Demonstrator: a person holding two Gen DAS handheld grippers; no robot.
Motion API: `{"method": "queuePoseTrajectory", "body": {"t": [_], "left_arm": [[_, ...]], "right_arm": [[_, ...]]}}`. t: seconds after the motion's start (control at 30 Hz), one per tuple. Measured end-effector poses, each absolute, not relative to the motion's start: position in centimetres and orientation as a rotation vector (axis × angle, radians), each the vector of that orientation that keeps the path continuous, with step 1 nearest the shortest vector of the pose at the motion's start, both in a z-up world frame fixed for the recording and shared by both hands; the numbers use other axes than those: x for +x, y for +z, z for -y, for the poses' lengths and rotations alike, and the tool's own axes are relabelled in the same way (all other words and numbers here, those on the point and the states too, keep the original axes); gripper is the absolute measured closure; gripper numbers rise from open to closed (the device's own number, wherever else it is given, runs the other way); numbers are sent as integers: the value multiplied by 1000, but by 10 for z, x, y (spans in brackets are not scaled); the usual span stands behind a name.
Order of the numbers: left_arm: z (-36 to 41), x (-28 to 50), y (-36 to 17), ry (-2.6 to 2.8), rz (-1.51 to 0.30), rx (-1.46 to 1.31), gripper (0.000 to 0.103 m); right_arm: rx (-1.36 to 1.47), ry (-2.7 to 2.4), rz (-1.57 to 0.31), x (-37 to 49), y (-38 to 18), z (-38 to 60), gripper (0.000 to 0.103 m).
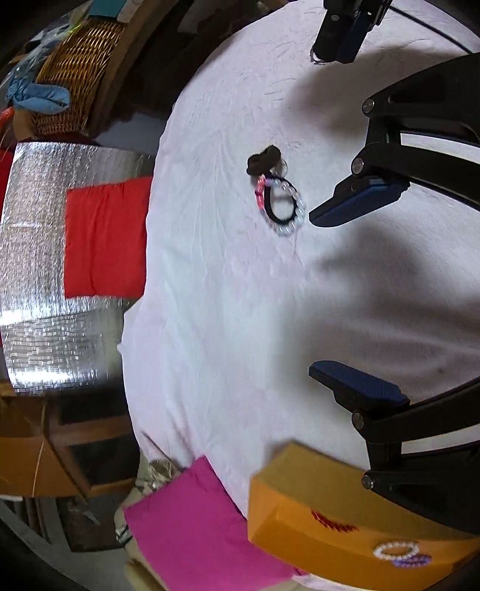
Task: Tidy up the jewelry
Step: 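Move both open tools toward the black hair tie and clear bead bracelet, then grasp the clear-and-pink bead bracelet with the left tool while the right tool approaches the hair tie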
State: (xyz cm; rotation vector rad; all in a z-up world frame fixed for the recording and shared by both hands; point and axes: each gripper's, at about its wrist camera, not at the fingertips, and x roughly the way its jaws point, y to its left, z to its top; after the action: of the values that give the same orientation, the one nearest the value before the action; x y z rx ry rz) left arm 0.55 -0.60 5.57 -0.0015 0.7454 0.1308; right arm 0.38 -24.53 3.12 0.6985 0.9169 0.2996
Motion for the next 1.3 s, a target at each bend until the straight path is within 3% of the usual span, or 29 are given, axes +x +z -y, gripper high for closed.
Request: {"method": "queuePoseTrajectory", "body": {"t": [0.5, 0.57, 0.63, 0.7, 0.73, 0.77, 1.3], "left_arm": [[40, 53, 41, -78, -715, -65, 28], [44, 60, 34, -94, -744, -69, 41], [44, 70, 23, -111, -799, -94, 65], [41, 73, 22, -125, -795, -117, 73], [40, 74, 23, -137, -803, -128, 86], [39, 75, 22, -145, -817, -138, 92], [-10, 33, 25, -167, -912, -152, 95]], "right_arm": [[729, 246, -915, 6, 26, 265, 67], [735, 243, -912, 5, 26, 267, 67], [735, 242, -912, 5, 26, 268, 67], [729, 245, -918, 6, 25, 268, 67], [726, 246, -919, 6, 25, 267, 67], [721, 248, -920, 7, 25, 266, 67], [653, 336, -859, 27, 44, 221, 64]]}}
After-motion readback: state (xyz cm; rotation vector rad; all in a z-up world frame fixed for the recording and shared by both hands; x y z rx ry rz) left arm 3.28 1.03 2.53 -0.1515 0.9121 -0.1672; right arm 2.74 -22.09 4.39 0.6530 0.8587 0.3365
